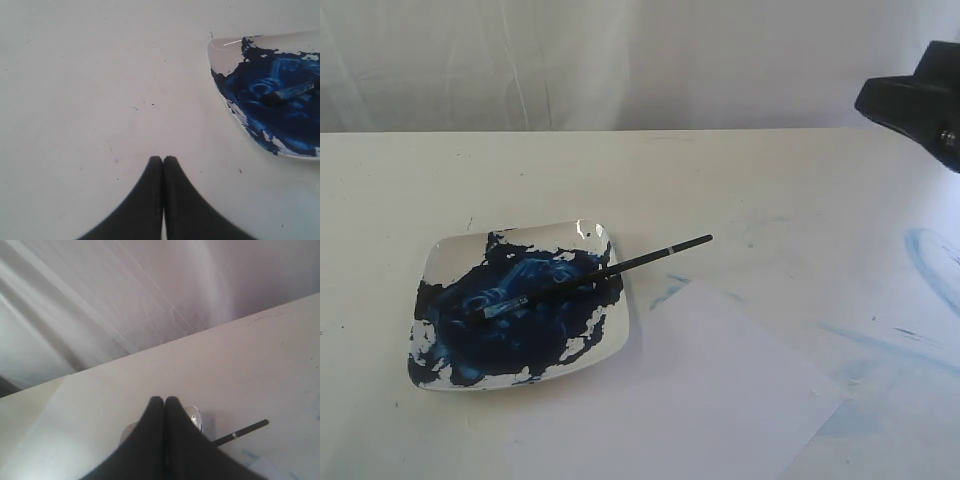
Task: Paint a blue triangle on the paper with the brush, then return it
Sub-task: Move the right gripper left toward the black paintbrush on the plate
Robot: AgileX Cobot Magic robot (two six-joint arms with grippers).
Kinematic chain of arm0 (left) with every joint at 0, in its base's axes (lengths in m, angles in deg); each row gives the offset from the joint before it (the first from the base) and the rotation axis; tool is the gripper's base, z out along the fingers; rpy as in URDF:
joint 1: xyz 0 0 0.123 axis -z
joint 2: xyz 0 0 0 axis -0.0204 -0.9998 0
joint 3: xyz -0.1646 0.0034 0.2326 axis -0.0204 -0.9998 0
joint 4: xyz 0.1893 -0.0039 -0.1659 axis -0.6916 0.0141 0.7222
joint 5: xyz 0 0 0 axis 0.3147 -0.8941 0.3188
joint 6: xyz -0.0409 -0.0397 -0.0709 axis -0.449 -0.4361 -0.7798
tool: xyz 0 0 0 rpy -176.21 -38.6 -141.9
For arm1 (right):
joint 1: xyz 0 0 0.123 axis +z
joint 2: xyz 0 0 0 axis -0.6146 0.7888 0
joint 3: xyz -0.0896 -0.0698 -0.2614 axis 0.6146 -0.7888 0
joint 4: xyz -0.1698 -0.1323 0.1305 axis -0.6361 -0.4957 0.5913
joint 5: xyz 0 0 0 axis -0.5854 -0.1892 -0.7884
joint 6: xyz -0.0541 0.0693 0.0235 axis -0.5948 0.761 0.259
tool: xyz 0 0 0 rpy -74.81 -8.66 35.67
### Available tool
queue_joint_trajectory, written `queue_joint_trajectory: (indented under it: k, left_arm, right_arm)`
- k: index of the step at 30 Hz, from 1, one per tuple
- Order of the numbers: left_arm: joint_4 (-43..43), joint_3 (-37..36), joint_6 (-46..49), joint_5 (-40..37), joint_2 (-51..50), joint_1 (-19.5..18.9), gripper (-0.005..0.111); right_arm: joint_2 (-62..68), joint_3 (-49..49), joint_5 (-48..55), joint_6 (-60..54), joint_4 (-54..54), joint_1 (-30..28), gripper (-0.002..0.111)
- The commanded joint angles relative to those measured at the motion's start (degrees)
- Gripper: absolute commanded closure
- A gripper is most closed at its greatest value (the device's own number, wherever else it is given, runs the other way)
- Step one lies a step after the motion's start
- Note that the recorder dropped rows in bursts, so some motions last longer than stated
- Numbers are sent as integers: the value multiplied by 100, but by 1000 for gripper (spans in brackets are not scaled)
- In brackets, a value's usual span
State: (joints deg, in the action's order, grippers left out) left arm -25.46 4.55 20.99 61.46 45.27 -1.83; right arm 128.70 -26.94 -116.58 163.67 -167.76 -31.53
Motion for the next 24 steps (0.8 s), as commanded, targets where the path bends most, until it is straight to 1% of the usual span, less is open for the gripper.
queue_joint_trajectory:
  k: [1, 5, 6, 9, 13, 15, 17, 22, 24]
  left_arm:
    - [51, -24, 20, -11, 25, 23, 107]
    - [51, -24, 20, -11, 25, 23, 107]
    - [51, -24, 20, -11, 25, 23, 107]
    - [51, -24, 20, -11, 25, 23, 107]
    - [51, -24, 20, -11, 25, 23, 107]
    - [51, -24, 20, -11, 25, 23, 107]
    - [51, -24, 20, -11, 25, 23, 107]
    - [51, -24, 20, -11, 25, 23, 107]
    - [51, -24, 20, -11, 25, 23, 107]
  right_arm:
    - [78, 102, 711, 116, -91, 316, 108]
    - [445, 530, 755, 116, -1004, 531, 108]
    - [535, 620, 755, -171, -1004, 551, 108]
    - [712, 847, 922, -1541, -1004, 560, 108]
    - [784, 867, 2041, -3474, -1004, 560, 108]
    - [784, 827, 2560, -4114, -1004, 560, 108]
    - [784, 818, 2935, -4525, -1004, 560, 108]
    - [797, 519, 4404, -5606, -1004, 560, 108]
    - [805, 381, 4890, -5825, -1004, 560, 108]
